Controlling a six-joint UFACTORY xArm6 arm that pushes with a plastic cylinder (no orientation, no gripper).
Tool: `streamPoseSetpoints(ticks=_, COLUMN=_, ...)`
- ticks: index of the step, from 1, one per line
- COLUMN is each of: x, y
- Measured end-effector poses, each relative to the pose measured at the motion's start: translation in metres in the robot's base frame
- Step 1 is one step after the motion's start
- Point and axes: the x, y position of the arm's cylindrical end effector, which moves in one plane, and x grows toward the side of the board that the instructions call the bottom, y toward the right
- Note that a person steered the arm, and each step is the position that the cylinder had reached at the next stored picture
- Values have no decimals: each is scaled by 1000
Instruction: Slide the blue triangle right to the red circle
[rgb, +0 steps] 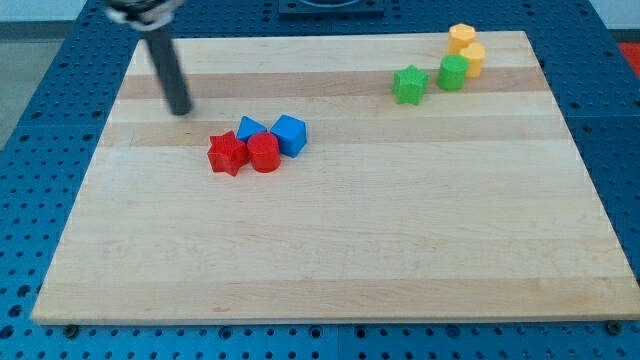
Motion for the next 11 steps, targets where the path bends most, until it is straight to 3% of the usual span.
streamPoseSetpoints(ticks=1, x=115, y=-4)
streamPoseSetpoints(ticks=2, x=118, y=7)
streamPoseSetpoints(ticks=4, x=83, y=101)
streamPoseSetpoints(ticks=5, x=78, y=117)
streamPoseSetpoints(ticks=7, x=46, y=75)
streamPoseSetpoints(ticks=8, x=17, y=85)
streamPoseSetpoints(ticks=9, x=30, y=126)
streamPoseSetpoints(ticks=11, x=-22, y=154)
